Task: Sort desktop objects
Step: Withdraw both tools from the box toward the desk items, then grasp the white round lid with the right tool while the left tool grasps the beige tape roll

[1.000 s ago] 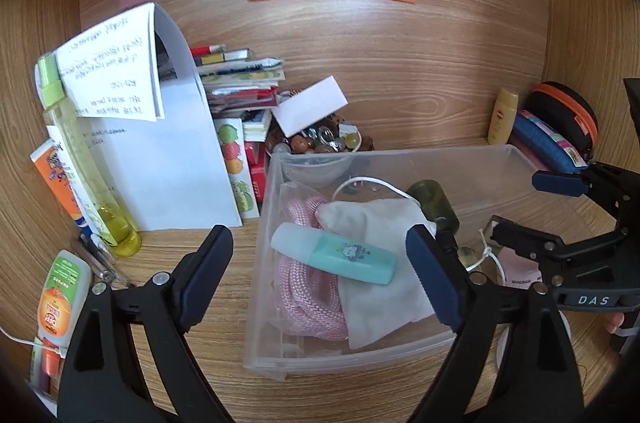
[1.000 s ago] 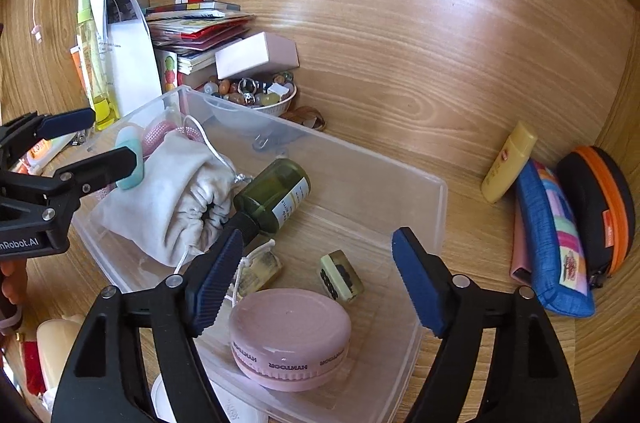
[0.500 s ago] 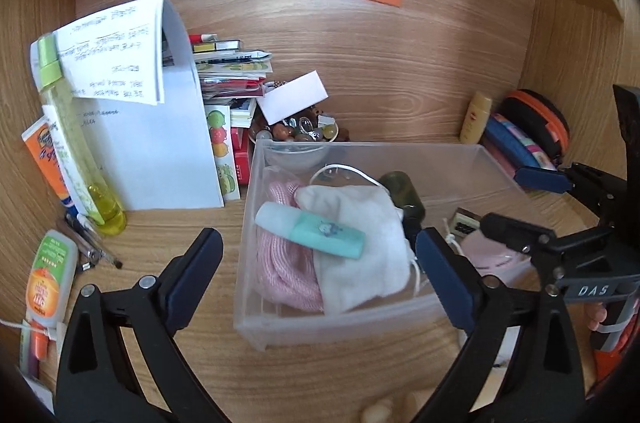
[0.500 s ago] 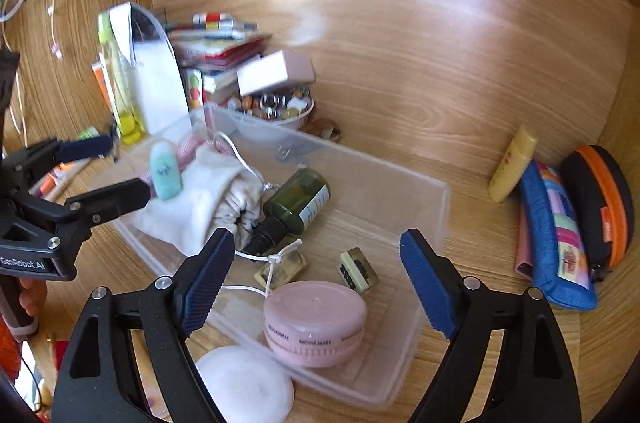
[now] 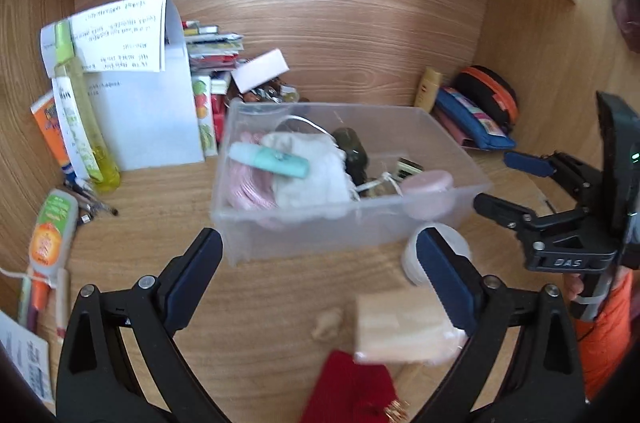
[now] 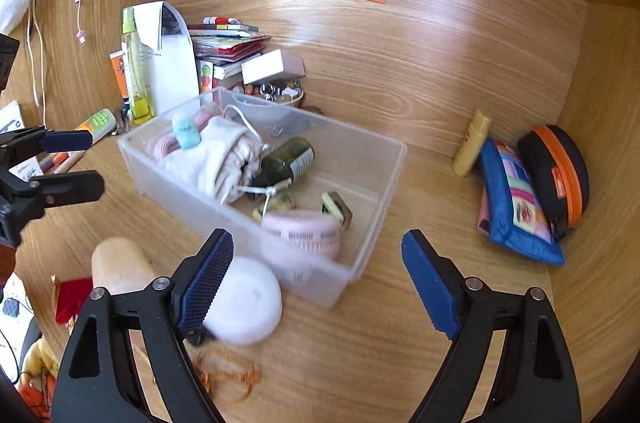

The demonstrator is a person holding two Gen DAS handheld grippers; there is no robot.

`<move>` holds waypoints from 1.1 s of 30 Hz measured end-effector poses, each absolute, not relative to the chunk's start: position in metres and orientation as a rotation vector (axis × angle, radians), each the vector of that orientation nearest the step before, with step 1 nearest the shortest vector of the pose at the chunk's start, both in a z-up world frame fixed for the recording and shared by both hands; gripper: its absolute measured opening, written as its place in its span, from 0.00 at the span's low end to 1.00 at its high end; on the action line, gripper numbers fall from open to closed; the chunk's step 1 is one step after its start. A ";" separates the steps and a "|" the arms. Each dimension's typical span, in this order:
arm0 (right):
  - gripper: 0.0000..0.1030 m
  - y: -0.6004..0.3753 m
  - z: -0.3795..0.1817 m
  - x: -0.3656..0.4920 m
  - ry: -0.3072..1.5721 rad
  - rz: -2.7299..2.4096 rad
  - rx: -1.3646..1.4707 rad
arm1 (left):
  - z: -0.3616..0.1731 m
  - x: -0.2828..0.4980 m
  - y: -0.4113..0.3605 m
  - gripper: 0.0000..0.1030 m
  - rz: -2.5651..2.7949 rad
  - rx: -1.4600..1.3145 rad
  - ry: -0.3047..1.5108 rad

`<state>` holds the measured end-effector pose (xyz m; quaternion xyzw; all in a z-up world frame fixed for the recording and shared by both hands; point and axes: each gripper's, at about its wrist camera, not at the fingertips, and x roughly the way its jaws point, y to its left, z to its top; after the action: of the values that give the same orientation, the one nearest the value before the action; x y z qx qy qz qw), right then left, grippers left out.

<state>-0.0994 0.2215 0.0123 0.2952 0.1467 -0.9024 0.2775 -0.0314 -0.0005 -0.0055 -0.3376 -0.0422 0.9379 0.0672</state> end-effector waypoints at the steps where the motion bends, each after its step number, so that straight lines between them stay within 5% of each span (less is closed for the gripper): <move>1: 0.82 0.223 0.010 -0.098 0.387 -2.421 0.796 | -0.007 -0.028 0.001 0.98 2.810 -1.027 -0.139; 26: 0.82 0.230 -0.032 -0.073 0.435 -2.326 0.891 | -0.067 -0.025 0.053 0.98 2.675 -1.211 -0.024; 33: 0.82 0.217 -0.037 -0.077 0.457 -2.282 0.902 | -0.066 -0.025 0.049 0.72 2.624 -1.187 -0.099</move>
<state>-0.0766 0.2170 -0.0372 0.3427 0.1735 -0.8670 0.3174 -0.0246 0.0489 -0.0659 -0.4084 -0.0342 0.9029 0.1294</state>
